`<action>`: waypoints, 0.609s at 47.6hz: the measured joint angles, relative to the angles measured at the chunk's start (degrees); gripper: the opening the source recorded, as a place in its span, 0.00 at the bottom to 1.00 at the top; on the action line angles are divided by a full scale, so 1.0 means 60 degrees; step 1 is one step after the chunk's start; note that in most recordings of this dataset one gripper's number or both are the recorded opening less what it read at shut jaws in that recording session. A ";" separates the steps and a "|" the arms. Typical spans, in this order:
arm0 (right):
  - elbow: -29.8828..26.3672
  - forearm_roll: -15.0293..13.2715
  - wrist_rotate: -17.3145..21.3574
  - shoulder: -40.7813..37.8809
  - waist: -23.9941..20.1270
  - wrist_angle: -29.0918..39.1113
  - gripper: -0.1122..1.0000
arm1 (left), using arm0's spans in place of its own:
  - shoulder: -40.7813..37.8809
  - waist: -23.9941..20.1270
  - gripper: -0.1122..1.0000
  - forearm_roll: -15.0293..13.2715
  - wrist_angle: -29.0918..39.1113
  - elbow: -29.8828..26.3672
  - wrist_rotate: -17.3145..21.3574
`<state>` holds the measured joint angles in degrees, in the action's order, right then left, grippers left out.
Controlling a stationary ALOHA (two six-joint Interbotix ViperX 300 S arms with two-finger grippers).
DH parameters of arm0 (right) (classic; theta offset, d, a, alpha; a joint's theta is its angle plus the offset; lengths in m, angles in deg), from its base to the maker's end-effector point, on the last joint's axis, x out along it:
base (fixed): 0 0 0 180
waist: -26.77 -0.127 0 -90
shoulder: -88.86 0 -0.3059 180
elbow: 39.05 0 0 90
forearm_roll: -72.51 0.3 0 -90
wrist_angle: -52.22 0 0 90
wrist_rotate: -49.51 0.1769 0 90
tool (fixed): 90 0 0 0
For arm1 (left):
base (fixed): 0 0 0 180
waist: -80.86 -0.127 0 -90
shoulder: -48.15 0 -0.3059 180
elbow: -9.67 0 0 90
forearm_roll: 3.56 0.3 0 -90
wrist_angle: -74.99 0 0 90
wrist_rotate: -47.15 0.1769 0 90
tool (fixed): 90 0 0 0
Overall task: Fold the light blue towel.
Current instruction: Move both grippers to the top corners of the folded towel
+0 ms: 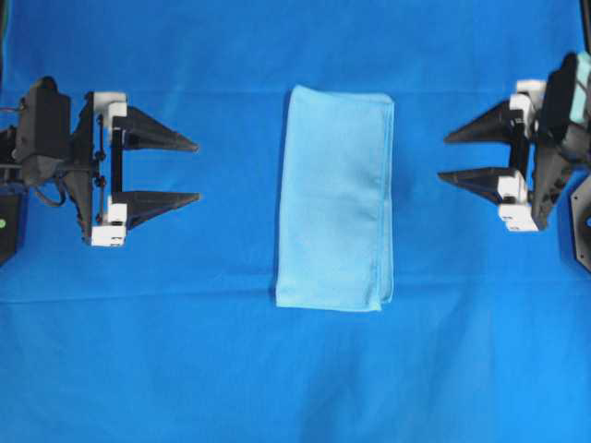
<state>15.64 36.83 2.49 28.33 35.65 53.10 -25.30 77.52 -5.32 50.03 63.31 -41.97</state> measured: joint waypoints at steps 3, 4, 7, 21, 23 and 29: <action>0.0015 0.0000 0.0000 0.0000 0.0015 -0.0103 0.66 | 0.0015 -0.0029 0.75 0.0015 0.0000 0.0000 0.0000; 0.0015 0.0000 0.0000 0.0000 0.0015 -0.0117 0.66 | 0.0015 -0.0015 0.75 0.0000 0.0000 0.0000 0.0000; 0.0015 0.0000 0.0000 0.0000 0.0044 -0.0146 0.66 | -0.0029 -0.0029 0.75 0.0015 0.0000 0.0000 0.0000; 0.0000 0.0000 0.0000 -0.0146 0.0630 -0.0146 0.66 | -0.0674 -0.0073 0.74 0.0015 -0.0073 -0.0366 -0.0015; -0.0044 0.0000 -0.0015 -0.0293 0.0923 -0.0146 0.66 | -0.0923 -0.0176 0.73 0.0015 -0.0103 -0.0557 -0.0015; -0.0264 -0.0117 -0.0117 -0.1084 0.1934 -0.0146 0.66 | -0.1860 -0.0645 0.73 0.0015 -0.0029 -0.1362 -0.0015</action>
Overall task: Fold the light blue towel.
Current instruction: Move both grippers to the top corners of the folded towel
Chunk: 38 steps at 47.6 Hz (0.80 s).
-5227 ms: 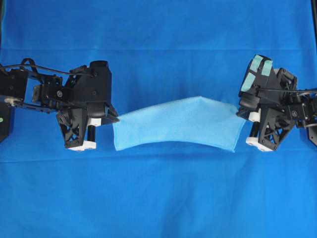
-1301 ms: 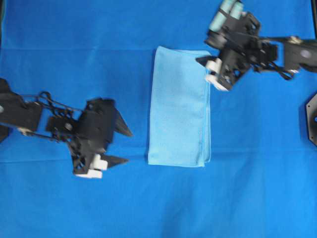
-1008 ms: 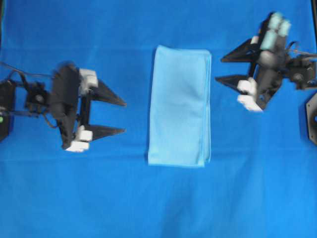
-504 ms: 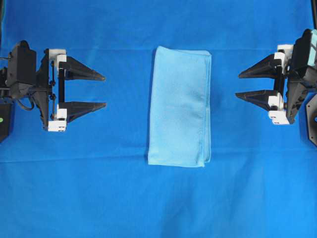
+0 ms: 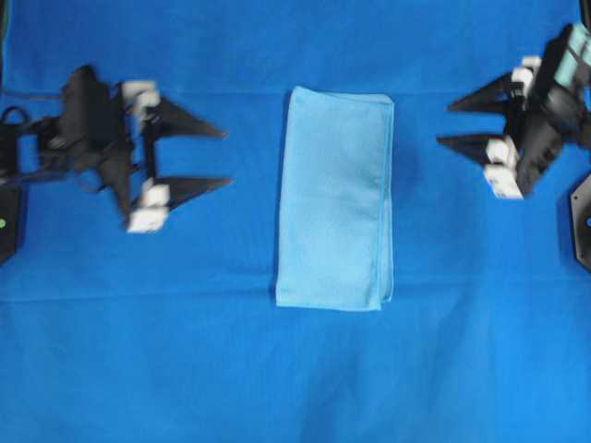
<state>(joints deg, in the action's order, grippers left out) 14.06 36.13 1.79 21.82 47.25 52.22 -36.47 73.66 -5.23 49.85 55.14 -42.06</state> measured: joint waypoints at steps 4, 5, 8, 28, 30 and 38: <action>-0.0190 -0.0190 0.0000 -0.0615 0.0483 0.0000 0.66 | -0.0718 -0.0366 0.73 0.0000 0.0161 -0.0586 0.0015; -0.0278 -0.0264 0.0000 -0.0806 0.0571 0.0000 0.66 | -0.0879 -0.0439 0.73 0.0000 0.0205 -0.0718 0.0015; -0.0542 -0.0439 0.0000 -0.1348 0.0718 0.0000 0.66 | -0.1377 -0.0718 0.73 0.0000 0.0396 -0.1084 0.0015; -0.2505 -0.1084 -0.0029 -0.5068 0.1304 0.0132 0.65 | -0.4321 -0.2109 0.73 0.0000 0.0513 -0.2607 -0.0073; -0.2607 -0.1084 -0.0029 -0.5288 0.1348 0.0132 0.65 | -0.4512 -0.2139 0.73 0.0000 0.0498 -0.2710 -0.0073; -0.2959 -0.1084 -0.0029 -0.6006 0.1377 0.0088 0.65 | -0.5288 -0.2402 0.73 0.0000 0.0322 -0.3003 -0.0073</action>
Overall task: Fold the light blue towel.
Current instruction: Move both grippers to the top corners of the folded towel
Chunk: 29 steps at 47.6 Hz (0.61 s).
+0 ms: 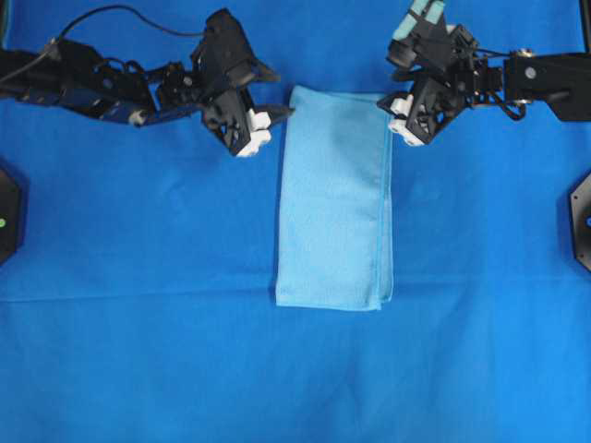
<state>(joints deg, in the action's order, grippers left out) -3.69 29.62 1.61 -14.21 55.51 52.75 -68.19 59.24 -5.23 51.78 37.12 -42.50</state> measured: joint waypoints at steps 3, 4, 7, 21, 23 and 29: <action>-0.0029 0.0000 0.0000 -0.0205 0.0000 -0.0029 0.65 | -0.0278 -0.0103 0.73 -0.0015 -0.0117 -0.0103 0.0000; -0.0059 -0.0015 0.0000 -0.0264 0.0000 -0.0029 0.65 | -0.0337 -0.0132 0.73 -0.0015 -0.0146 -0.0132 0.0000; -0.0088 0.0000 0.0029 -0.0469 0.0000 -0.0044 0.65 | -0.0542 -0.0234 0.73 0.0000 -0.0220 -0.0234 0.0000; -0.0146 0.0000 0.0073 -0.0732 0.0044 -0.0044 0.55 | -0.1128 -0.0308 0.41 0.0000 -0.0234 -0.0513 -0.0044; -0.0161 0.0015 0.0073 -0.0732 0.0044 -0.0073 0.47 | -0.1128 -0.0278 0.32 0.0000 -0.0234 -0.0513 -0.0044; -0.0161 0.0015 0.0044 -0.0747 0.0029 -0.0103 0.16 | -0.1128 -0.0190 0.12 0.0000 -0.0220 -0.0513 0.0029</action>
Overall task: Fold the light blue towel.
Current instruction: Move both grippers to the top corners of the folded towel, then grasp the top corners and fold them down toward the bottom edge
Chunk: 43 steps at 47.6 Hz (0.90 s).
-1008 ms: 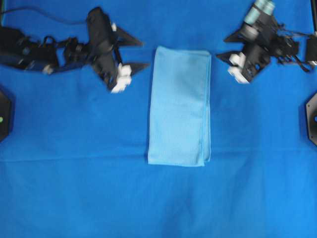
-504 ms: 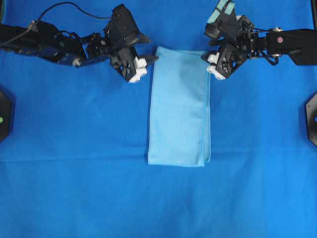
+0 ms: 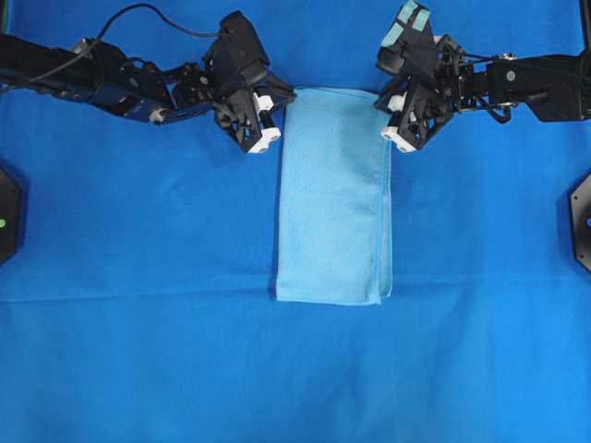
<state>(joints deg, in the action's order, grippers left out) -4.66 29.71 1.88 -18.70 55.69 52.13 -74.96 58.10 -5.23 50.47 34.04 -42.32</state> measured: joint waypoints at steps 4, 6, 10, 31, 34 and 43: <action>0.0015 0.0000 0.0000 0.0000 -0.0029 0.0000 0.14 | 0.0000 0.0059 0.12 0.0015 0.0029 0.0000 0.0015; 0.0015 0.0000 0.0000 0.0000 -0.0015 0.0000 0.14 | 0.0000 0.0088 0.12 0.0000 0.0029 0.0000 0.0015; 0.0029 0.0000 0.0000 0.0000 -0.0029 0.0015 0.14 | 0.0000 0.0161 0.12 0.0000 0.0044 0.0000 0.0073; 0.0132 0.0000 0.0059 0.0659 -0.0029 0.0806 0.14 | 0.0820 0.0205 0.12 0.0000 0.0498 -0.0015 0.0688; 0.0132 0.0000 0.0059 0.0952 -0.0029 0.1055 0.14 | 0.1084 0.0190 0.12 0.0000 0.0659 -0.0015 0.0923; 0.0146 0.0000 0.0029 0.1509 -0.0029 0.1274 0.14 | 0.1494 0.0161 0.12 0.0000 0.0908 0.0000 0.1230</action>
<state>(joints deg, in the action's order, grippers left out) -3.78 29.71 2.05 -9.64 55.51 59.78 -66.00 59.07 -5.23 55.91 34.04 -34.94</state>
